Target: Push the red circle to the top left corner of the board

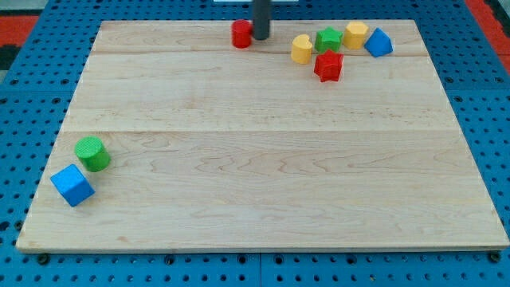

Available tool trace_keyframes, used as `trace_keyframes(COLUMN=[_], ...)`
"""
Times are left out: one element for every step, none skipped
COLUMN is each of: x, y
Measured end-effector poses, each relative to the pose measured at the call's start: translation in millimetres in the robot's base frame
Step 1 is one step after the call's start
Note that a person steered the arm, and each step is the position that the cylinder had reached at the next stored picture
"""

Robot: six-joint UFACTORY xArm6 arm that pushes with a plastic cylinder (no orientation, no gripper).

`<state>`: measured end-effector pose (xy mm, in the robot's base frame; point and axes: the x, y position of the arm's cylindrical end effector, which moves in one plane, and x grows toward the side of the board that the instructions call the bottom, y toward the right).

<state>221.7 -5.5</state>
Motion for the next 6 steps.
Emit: trace_keyframes(x=[-6.9, 5.6, 14.6, 19.0, 18.9, 50.0], y=[-22.7, -84.4, -65.8, -111.9, -190.6, -138.9])
